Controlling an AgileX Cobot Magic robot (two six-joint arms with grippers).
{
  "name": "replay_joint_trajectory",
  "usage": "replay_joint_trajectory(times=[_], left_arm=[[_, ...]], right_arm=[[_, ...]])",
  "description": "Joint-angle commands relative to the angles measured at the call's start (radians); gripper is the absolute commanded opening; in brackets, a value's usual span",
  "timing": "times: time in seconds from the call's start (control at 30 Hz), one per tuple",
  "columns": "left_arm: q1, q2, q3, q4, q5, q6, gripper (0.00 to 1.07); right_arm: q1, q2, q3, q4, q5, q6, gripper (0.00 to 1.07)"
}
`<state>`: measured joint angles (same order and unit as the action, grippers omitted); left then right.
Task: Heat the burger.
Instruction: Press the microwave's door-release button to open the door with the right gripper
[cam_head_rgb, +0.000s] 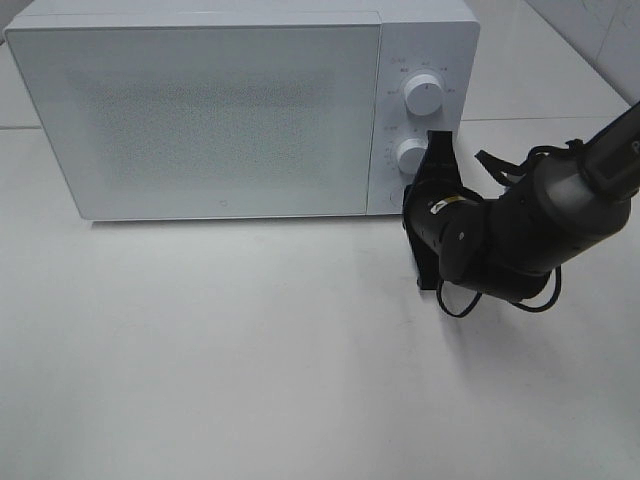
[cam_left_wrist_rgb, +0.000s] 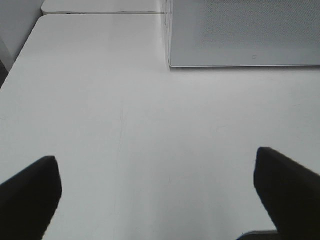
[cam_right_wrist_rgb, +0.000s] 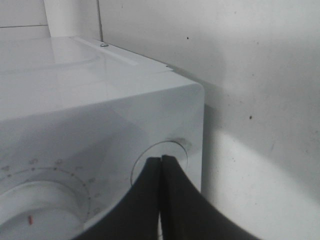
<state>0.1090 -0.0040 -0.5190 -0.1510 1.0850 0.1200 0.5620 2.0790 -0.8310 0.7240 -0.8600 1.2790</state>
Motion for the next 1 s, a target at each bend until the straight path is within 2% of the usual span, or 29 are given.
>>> replay_joint_trajectory(times=[0.03, 0.6, 1.0], left_arm=[[0.004, -0.019, 0.001, 0.002, -0.011, -0.006, 1.0], [0.004, -0.019, 0.001, 0.002, -0.011, -0.006, 1.0], [0.004, -0.019, 0.001, 0.002, -0.011, -0.006, 1.0]], right_arm=[[-0.004, 0.007, -0.026, -0.008, 0.018, -0.008, 0.0], [-0.026, 0.025, -0.079, -0.021, 0.02, -0.02, 0.0], [-0.026, 0.057, -0.146, -0.015, -0.073, -0.028, 0.0]])
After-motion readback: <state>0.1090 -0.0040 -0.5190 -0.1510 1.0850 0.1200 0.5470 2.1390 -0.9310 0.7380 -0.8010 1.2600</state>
